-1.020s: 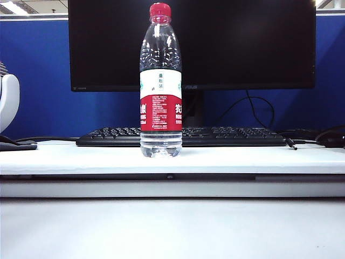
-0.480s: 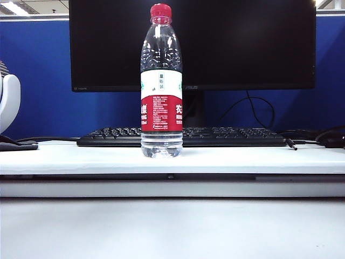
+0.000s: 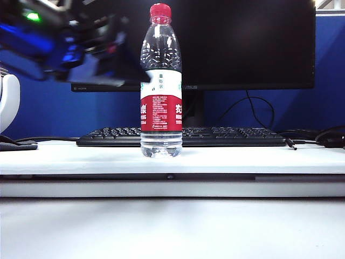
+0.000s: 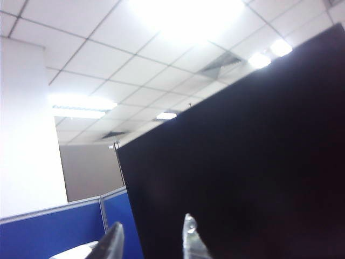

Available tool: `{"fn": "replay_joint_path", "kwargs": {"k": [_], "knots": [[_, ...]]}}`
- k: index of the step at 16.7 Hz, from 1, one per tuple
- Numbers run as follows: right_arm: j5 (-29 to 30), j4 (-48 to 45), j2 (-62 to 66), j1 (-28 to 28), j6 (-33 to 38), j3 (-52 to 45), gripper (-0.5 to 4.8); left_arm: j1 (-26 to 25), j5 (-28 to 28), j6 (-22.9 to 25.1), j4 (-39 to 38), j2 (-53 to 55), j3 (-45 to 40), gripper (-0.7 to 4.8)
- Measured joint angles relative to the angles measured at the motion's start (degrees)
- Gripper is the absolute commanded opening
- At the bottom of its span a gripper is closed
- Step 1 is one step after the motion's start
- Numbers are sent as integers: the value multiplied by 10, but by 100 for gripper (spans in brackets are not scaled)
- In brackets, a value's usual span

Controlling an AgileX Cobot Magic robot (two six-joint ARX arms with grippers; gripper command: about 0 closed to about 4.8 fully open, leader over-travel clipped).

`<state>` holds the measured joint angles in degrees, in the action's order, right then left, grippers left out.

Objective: Unscrew the cap from the plastic bottle on the table.

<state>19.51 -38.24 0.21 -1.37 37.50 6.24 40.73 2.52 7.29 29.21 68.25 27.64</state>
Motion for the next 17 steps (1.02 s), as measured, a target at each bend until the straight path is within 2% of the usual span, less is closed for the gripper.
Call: {"fn": "replay_joint_path", "kwargs": {"k": [7, 14, 17], "knots": [[26, 13, 0, 0, 0, 0, 154, -2, 1, -18, 153, 99, 0, 351], [56, 48, 0, 0, 0, 0, 154, -3, 85, -18, 282, 204, 0, 350], [61, 47, 0, 0, 0, 0, 154, -5, 87, -18, 313, 256, 16, 350]]}}
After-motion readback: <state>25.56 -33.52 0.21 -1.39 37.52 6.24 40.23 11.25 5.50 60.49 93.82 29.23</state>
